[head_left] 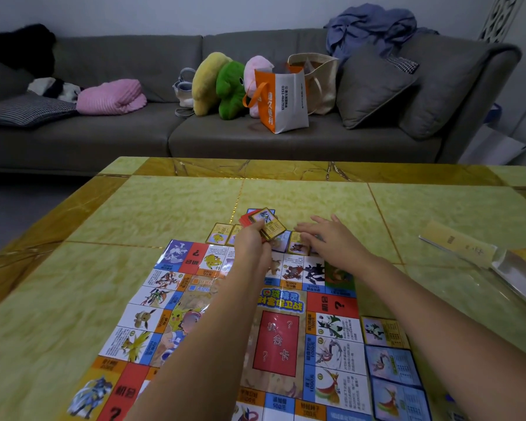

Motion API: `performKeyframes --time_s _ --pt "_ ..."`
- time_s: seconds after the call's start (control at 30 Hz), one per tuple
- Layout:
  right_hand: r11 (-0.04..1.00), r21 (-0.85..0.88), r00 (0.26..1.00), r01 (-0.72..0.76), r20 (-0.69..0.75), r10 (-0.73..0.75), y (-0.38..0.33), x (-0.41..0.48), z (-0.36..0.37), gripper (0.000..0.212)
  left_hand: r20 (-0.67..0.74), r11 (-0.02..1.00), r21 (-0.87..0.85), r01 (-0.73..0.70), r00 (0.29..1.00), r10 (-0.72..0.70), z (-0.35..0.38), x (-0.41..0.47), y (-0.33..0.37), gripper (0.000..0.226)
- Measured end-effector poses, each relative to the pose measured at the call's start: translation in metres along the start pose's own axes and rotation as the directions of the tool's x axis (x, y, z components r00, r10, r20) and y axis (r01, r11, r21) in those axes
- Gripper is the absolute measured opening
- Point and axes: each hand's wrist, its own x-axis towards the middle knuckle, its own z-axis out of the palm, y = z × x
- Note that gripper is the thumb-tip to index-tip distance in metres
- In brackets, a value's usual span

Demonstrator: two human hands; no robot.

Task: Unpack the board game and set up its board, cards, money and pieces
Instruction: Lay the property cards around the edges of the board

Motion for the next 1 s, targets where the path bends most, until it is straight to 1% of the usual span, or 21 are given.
performKeyframes --time_s 0.1,0.17,0.27,0.37,0.43,0.53,0.6,0.73,0.8,0.87,0.93,1.0 --pt "0.997 0.075 0.993 -0.019 -0.118 0.028 -0.011 -0.005 -0.008 0.031 0.072 1.000 -0.031 0.007 0.997 -0.004 -0.001 -0.015 0.022 0.009" --pt "0.986 0.160 0.982 -0.045 -0.174 0.073 -0.021 -0.009 -0.014 0.028 0.138 1.000 -0.004 0.018 0.990 -0.017 -0.007 -0.028 0.037 0.017" --pt "0.969 0.242 0.969 -0.058 -0.221 0.113 -0.038 -0.018 -0.021 0.025 0.216 0.998 0.057 0.012 0.976 -0.025 -0.022 -0.055 0.056 0.022" --pt "0.947 0.317 0.965 -0.060 -0.225 0.137 -0.053 -0.026 -0.021 0.022 0.266 0.997 0.071 0.011 0.964 -0.029 -0.044 -0.078 0.068 0.025" --pt "0.928 0.367 0.969 -0.068 -0.198 0.149 -0.063 -0.033 -0.018 0.021 0.261 0.999 0.051 0.015 0.965 -0.028 -0.062 -0.090 0.074 0.023" --pt "0.897 0.436 0.975 -0.073 -0.160 0.157 -0.080 -0.048 -0.010 0.019 0.206 0.999 0.037 0.014 0.978 -0.022 -0.090 -0.104 0.078 0.032" --pt "0.873 0.481 0.980 -0.076 -0.125 0.154 -0.095 -0.059 -0.003 0.018 0.158 0.997 0.082 0.001 0.987 -0.014 -0.108 -0.115 0.077 0.032" --pt "0.808 0.582 0.994 -0.088 -0.007 0.113 -0.132 -0.086 0.014 0.019 0.090 0.971 0.233 -0.052 0.995 0.031 -0.138 -0.140 0.072 0.022" --pt "0.717 0.687 0.993 -0.117 0.061 0.103 -0.152 -0.100 0.021 0.021 0.079 0.957 0.280 -0.072 0.996 0.052 -0.152 -0.153 0.072 0.013" --pt "0.595 0.787 0.986 -0.165 0.134 0.096 -0.169 -0.113 0.026 0.020 0.084 0.958 0.274 -0.082 0.995 0.061 -0.163 -0.165 0.074 0.009" --pt "0.514 0.835 0.980 -0.195 0.185 0.073 -0.186 -0.123 0.030 0.023 0.101 0.958 0.270 -0.101 0.992 0.077 -0.171 -0.176 0.079 0.010" --pt "0.463 0.860 0.975 -0.217 0.217 0.054 -0.202 -0.129 0.033 0.028 0.154 0.952 0.281 -0.121 0.985 0.079 -0.179 -0.185 0.084 0.016"
